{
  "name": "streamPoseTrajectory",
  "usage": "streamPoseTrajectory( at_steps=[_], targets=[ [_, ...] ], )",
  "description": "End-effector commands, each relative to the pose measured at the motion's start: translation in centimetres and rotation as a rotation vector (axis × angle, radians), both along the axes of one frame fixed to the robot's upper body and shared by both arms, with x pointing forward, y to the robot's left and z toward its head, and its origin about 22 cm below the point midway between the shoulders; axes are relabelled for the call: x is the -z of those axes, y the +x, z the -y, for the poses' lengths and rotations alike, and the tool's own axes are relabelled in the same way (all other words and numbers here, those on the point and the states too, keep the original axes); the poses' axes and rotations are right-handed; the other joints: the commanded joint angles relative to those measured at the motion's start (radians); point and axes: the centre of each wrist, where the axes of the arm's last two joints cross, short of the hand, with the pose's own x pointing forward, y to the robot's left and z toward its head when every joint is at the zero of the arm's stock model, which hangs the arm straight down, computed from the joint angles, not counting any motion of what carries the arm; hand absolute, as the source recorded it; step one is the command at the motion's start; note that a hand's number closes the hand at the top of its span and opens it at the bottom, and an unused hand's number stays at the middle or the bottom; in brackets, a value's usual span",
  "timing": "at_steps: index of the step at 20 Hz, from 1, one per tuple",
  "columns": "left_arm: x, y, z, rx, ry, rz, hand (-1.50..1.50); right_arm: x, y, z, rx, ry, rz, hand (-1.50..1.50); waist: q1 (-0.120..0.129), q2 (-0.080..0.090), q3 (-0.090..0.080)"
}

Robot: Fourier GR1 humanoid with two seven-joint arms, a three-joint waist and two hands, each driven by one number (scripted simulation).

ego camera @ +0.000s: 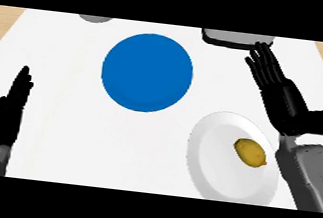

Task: Pick the lemon from the plate and place it in the plate

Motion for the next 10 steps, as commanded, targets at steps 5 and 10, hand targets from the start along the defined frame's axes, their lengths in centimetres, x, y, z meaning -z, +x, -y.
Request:
streamPoseTrajectory(
  at_steps=[5, 10],
  targets=[
    [-5.9, 3.6, 3.3, 0.257, -0.021, 0.219, 0.00, 0.1, -4.9, -10.2, -0.807, -0.082, 0.096, 1.50, 0.022, 0.016, 0.029],
    [-6.6, 3.5, 4.4, 0.339, -0.084, 0.193, 0.00, 0.8, -5.8, -6.8, -0.634, -0.731, 0.325, 1.50, -0.026, 0.006, 0.029]
  ],
)
